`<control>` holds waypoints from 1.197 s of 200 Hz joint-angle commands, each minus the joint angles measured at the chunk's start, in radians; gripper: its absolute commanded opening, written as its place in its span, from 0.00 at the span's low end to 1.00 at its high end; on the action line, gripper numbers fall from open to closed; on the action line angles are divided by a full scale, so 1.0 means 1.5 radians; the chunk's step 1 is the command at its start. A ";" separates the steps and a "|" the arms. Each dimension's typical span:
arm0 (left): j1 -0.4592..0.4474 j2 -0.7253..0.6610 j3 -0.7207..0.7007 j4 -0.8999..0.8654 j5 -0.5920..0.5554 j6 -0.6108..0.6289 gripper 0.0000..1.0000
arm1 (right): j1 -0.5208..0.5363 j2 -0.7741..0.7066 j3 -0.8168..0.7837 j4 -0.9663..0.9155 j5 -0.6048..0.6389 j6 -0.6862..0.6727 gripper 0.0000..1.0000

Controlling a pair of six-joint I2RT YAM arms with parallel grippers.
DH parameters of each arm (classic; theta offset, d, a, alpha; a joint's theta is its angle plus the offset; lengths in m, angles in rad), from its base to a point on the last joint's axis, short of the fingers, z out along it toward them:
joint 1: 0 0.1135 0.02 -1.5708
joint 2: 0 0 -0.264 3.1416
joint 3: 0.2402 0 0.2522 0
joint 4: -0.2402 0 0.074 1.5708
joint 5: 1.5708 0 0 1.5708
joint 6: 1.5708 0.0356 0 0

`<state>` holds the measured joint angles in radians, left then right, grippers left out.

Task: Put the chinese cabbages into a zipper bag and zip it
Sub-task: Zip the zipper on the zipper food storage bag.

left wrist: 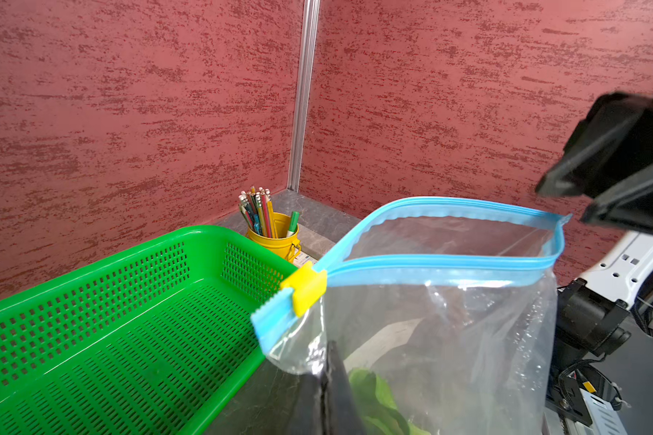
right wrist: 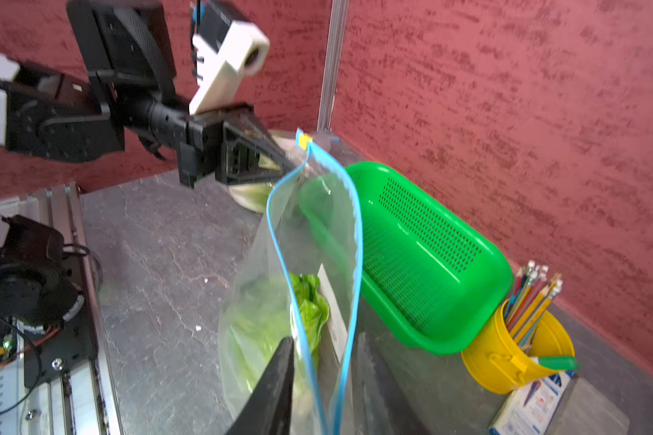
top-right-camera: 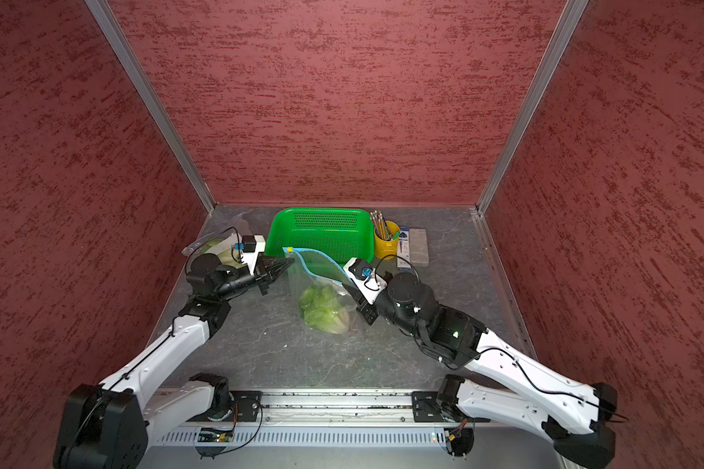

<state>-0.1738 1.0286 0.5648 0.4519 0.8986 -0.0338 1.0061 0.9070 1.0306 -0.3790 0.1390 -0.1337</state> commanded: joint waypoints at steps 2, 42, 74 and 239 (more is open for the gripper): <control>-0.010 -0.034 0.023 -0.068 -0.034 0.051 0.00 | -0.005 0.018 0.057 -0.010 -0.034 0.004 0.37; -0.041 -0.058 0.071 -0.157 -0.049 0.104 0.00 | -0.009 0.116 0.167 -0.052 -0.092 -0.033 0.39; -0.060 -0.073 0.096 -0.192 -0.061 0.131 0.00 | -0.021 0.194 0.244 -0.069 -0.133 -0.061 0.41; -0.114 -0.082 0.141 -0.265 -0.127 0.198 0.00 | -0.088 0.391 0.408 -0.102 -0.227 -0.113 0.35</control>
<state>-0.3374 0.9211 0.7483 0.0643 0.7227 0.2432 0.8822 1.4639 1.6020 -0.5217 -0.1764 -0.2882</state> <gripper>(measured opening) 0.047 0.357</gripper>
